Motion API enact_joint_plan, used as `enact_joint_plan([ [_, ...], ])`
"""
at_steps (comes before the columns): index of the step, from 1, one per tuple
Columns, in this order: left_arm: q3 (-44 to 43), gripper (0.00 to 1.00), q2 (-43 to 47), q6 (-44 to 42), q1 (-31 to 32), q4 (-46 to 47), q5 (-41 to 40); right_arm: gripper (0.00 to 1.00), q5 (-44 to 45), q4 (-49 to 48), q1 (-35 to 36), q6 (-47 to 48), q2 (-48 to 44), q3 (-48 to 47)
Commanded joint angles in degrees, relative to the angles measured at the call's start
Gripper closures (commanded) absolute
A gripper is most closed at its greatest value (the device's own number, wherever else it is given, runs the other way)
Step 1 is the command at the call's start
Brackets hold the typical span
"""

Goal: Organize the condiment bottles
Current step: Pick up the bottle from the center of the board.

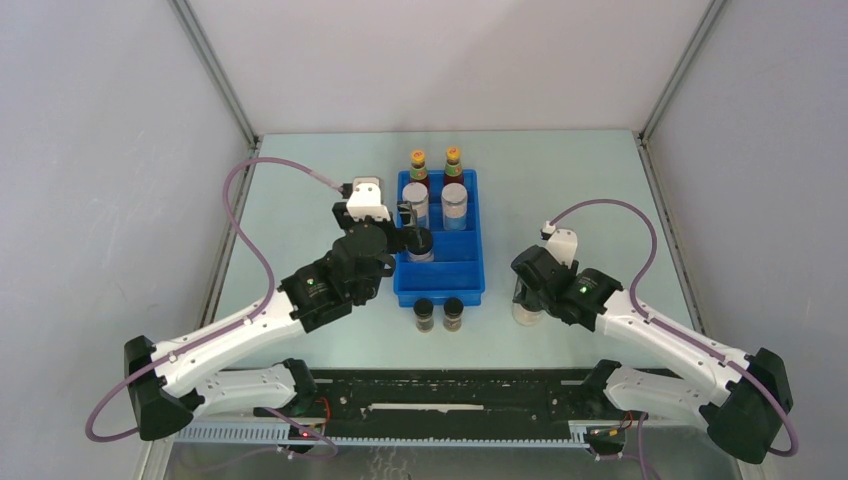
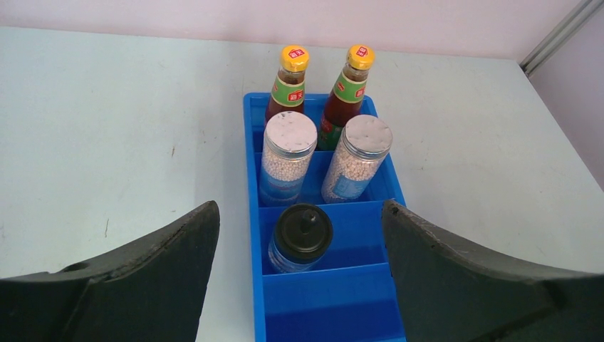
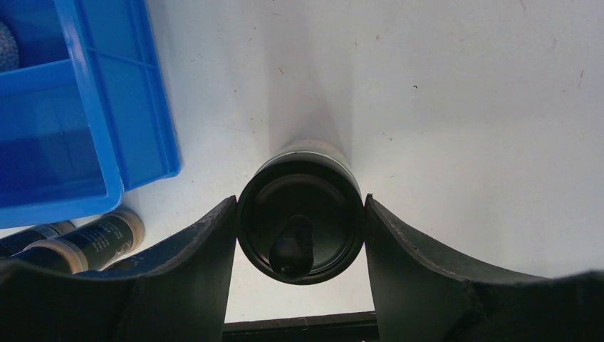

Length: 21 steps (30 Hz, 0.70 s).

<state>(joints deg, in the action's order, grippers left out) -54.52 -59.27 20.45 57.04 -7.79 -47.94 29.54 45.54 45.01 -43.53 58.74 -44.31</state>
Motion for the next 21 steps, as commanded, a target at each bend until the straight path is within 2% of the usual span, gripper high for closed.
enact_joint_plan([
  [1, 1.23, 0.12, 0.82, -0.7, -0.26, 2.04, -1.97, 0.74, -1.34, -0.89, -0.28, 0.08, 0.48, 0.37],
  [4, 1.2, 0.13, 1.08, -0.67, -0.26, 1.91, -2.06, 1.0, -1.48, -0.97, -0.4, 0.12, 0.21, 0.29],
  [11, 0.68, 0.13, 1.27, -0.82, -0.26, 1.95, -2.66, 1.0, -1.6, -0.5, -0.8, 1.3, -0.99, -0.83],
  [21, 0.11, 0.13, 1.59, -1.22, -0.26, 1.92, -2.85, 1.0, -1.07, 2.67, -1.07, 4.18, -1.45, -7.45],
])
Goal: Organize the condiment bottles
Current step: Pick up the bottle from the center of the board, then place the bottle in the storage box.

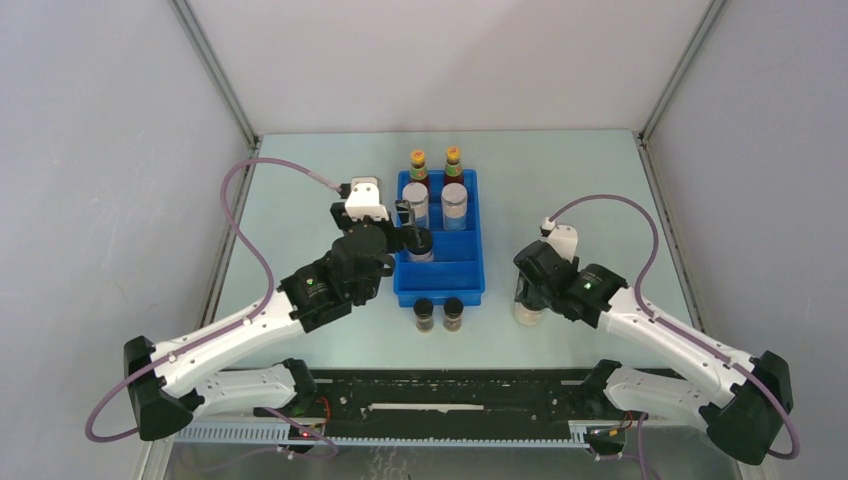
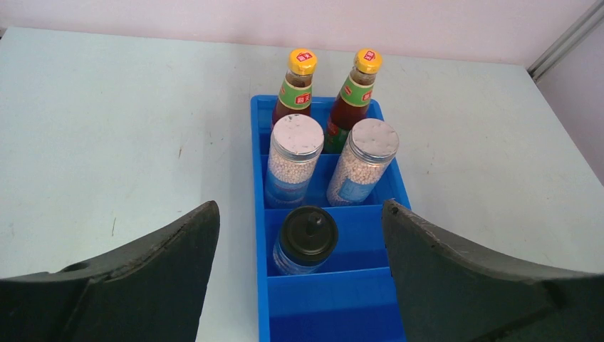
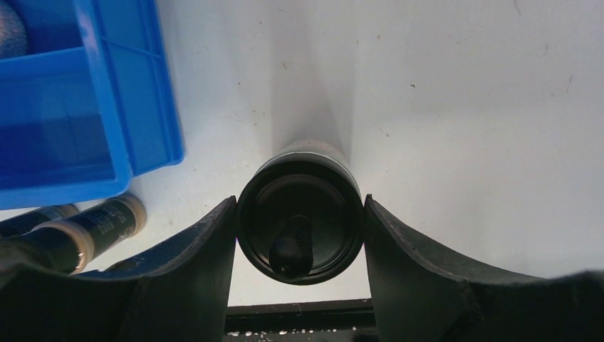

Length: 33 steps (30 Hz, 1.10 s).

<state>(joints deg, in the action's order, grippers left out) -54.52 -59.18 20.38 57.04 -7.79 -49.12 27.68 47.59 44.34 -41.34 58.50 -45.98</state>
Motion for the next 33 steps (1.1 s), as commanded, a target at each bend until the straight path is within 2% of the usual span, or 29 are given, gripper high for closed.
enact_joint_plan([
  [1, 0.14, 0.13, 1.57, -1.19, -0.26, 1.97, -1.68, 1.0, 0.91, 1.06, -0.38, 2.39, -1.1, -6.73],
  [18, 1.32, 0.13, 6.69, -1.4, -0.26, 0.44, -3.0, 1.0, 0.63, 8.58, -0.7, 10.14, 4.92, -25.8],
  [33, 1.2, 0.13, 11.2, -0.77, -0.24, -3.84, -2.9, 1.0, -4.16, 9.14, -0.65, 17.88, 22.5, -47.91],
])
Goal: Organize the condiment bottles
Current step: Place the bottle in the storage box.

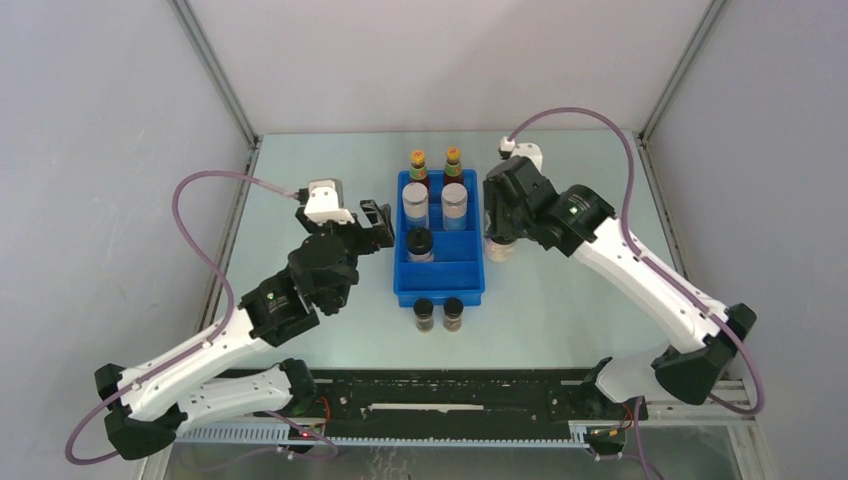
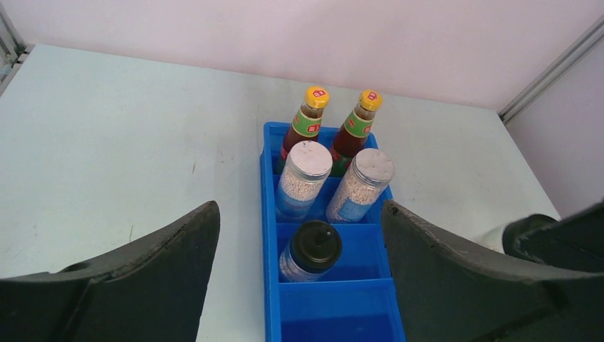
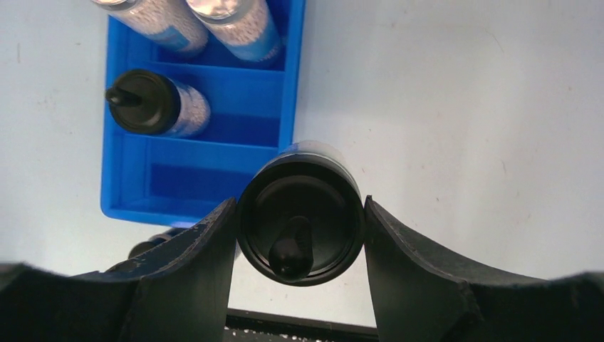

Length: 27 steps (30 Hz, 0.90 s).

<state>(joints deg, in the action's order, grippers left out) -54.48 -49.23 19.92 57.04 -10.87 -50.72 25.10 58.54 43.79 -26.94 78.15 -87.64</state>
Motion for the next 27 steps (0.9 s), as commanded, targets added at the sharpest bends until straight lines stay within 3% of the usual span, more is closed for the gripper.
enact_joint_plan([
  [1, 1.15, 0.13, 1.44, -0.24, -0.26, -0.87, -1.28, 1.0, -2.3, -1.77, -0.09, 3.75, 4.09, -7.59],
  [13, 1.33, 0.13, 2.72, 0.03, -0.25, -1.69, -1.2, 1.0, -6.32, -0.98, 0.51, 5.31, 15.13, -18.18],
  [27, 2.07, 0.13, 4.01, 0.33, -0.26, -2.22, -1.71, 1.0, -8.9, -3.21, -0.36, 6.09, 21.07, -19.42],
])
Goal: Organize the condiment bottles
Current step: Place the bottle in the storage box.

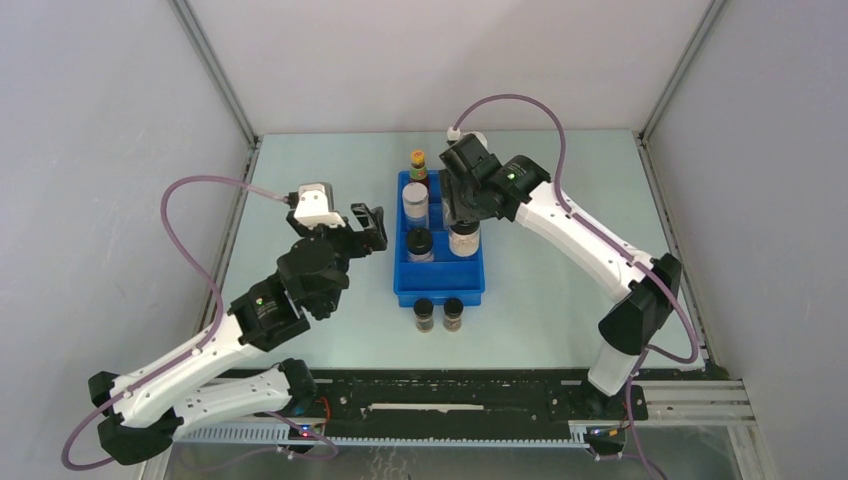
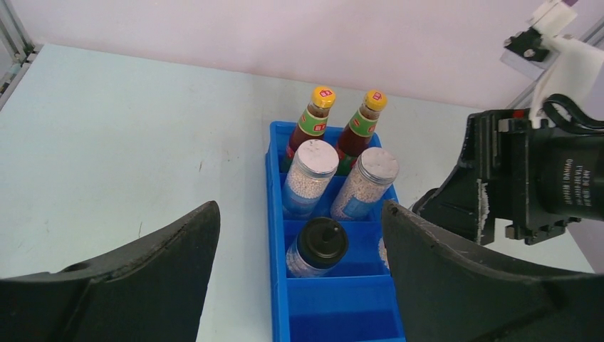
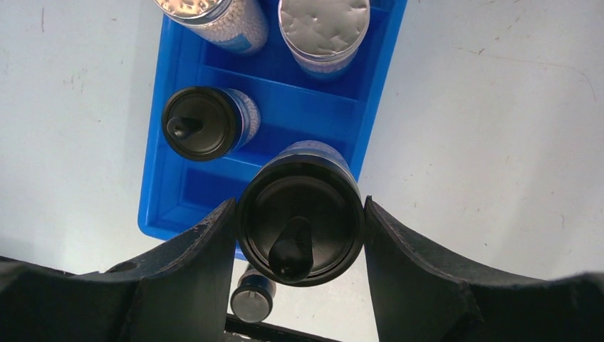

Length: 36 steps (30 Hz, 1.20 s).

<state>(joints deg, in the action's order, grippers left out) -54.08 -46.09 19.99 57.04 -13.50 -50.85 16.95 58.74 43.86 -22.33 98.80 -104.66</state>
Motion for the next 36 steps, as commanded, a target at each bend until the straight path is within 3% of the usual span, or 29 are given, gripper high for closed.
enact_joint_plan([
  [1, 1.78, 0.13, 0.9, 0.29, -0.26, 0.4, -1.63, 1.0, -0.85, -3.84, -0.48, 1.54, 0.61, -2.2],
  [36, 1.92, 0.13, 0.21, 0.58, -0.26, 0.42, -1.04, 1.0, -0.52, -18.45, -1.28, 3.97, 1.62, 11.0],
])
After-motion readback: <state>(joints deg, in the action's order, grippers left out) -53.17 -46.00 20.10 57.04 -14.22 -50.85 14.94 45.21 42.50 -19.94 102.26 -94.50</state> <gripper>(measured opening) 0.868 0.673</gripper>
